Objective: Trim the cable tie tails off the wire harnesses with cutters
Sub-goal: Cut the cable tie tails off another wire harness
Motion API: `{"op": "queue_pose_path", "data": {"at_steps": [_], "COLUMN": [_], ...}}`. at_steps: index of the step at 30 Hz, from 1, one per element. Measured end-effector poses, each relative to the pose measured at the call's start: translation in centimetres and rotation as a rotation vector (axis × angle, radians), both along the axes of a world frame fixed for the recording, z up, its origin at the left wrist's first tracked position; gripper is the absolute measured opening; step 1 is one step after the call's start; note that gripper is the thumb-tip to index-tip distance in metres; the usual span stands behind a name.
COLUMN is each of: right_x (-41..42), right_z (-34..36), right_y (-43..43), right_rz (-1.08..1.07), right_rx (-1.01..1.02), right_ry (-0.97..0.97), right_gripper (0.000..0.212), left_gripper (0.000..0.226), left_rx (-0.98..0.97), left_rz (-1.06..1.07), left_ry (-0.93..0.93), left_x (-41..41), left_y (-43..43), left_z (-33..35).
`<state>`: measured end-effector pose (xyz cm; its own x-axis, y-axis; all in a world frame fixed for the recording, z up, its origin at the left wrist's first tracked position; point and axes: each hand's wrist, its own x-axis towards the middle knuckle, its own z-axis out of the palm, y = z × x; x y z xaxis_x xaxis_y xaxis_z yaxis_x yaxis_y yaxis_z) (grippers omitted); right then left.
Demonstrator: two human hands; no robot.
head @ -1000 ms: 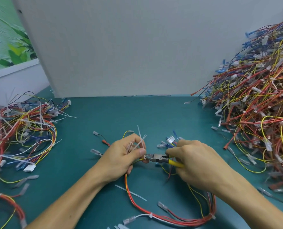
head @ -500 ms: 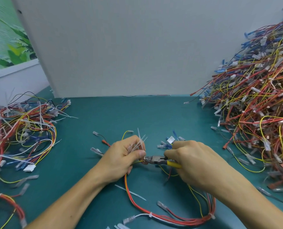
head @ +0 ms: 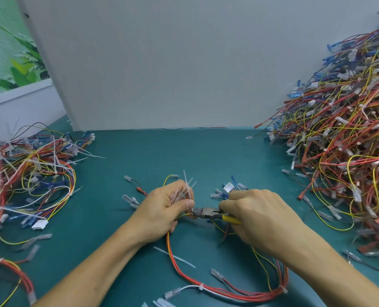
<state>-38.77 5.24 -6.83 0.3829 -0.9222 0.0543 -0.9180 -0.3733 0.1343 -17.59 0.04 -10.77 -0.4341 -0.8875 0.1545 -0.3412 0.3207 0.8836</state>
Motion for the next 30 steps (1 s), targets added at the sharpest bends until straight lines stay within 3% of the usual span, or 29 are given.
{"op": "queue_pose_path", "data": {"at_steps": [11,15,18,21,23,25,28,30], "right_x": [0.2,0.2,-0.1,-0.4,-0.5,-0.3,0.7,1.1], "right_z": [-0.3,0.2,1.6,4.4,5.6,5.6,3.8,2.0], "right_y": [0.1,0.1,0.4,2.0,3.7,5.2,6.6,6.8], "right_rz": [0.007,-0.023,-0.047,-0.053,-0.038,-0.018,0.03,0.016], "right_rx": [-0.043,-0.102,-0.154,-0.191,-0.105,0.105,0.417,0.486], "right_ry": [-0.01,-0.105,-0.192,-0.324,-0.343,-0.313,-0.273,-0.231], "right_gripper": [0.007,0.016,0.027,0.024,0.025,0.034,0.036,0.031], "left_gripper": [0.017,0.022,0.017,0.008,0.011,0.018,0.023,0.021], "left_rx": [-0.012,0.03,-0.09,-0.266,-0.313,-0.287,-0.175,-0.12], "left_rz": [0.012,0.08,0.179,0.228,0.191,0.12,0.081,0.094], "left_ry": [-0.033,0.165,0.306,0.246,0.148,0.085,0.157,0.207], "left_x": [0.2,0.0,0.3,1.4,2.2,2.8,3.3,3.4], "left_y": [0.2,0.4,0.3,0.6,1.1,1.4,1.5,1.6], "left_z": [0.2,0.3,1.3,3.0,4.1,4.7,5.3,5.6]}}
